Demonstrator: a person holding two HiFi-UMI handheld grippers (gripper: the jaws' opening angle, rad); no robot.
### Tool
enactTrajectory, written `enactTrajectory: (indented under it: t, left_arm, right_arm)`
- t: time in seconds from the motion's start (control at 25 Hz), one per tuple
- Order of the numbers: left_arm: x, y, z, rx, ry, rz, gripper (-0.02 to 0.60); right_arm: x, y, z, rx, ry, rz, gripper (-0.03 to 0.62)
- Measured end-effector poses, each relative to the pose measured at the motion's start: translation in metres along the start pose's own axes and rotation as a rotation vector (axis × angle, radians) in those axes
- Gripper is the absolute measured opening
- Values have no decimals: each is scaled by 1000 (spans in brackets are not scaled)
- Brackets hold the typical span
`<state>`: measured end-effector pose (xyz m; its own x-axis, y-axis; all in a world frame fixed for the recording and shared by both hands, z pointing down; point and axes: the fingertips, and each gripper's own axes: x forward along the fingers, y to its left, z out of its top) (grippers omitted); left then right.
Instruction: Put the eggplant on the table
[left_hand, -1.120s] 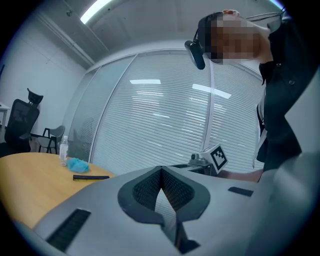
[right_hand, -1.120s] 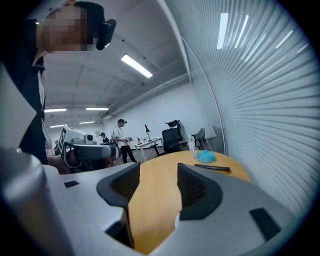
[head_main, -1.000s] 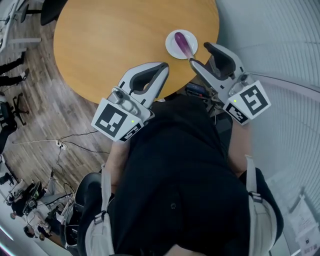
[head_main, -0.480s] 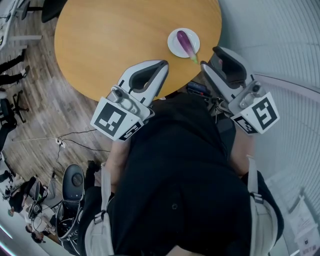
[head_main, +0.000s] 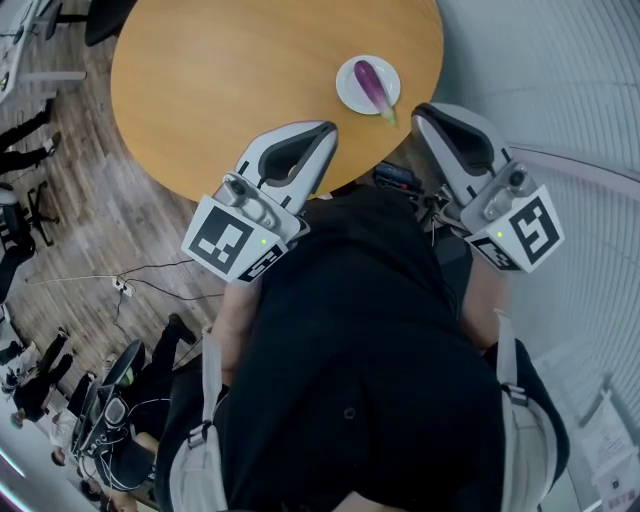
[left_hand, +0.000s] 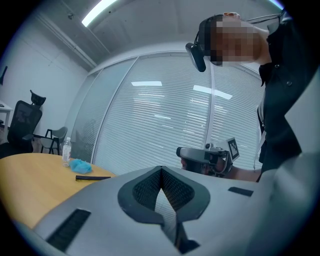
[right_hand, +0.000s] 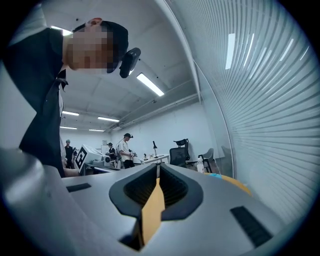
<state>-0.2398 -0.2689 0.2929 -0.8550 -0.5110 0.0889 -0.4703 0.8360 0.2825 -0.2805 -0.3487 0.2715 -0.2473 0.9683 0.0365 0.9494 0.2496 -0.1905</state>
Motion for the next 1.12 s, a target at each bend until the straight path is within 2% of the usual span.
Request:
enactTrajectory:
  t: [0.28,0.68,0.96,1.12]
  left_arm:
    - [0,-3,-3,-1,7,-8,12]
    - [-2,-5,-6,-3,8,-7,12]
    - [0,-6,-4,-5,9,-10,12]
    - [-2,-6,-5,-5,8,-9,12]
  right_arm:
    - [2,-7,6,-39,-10,-69,26]
    - [-8,-2,-6,-95,28,-58,18]
    - [-6,-2,4,-38,-4,-49,18]
    - [-6,4,-4,-124,55,-23,17]
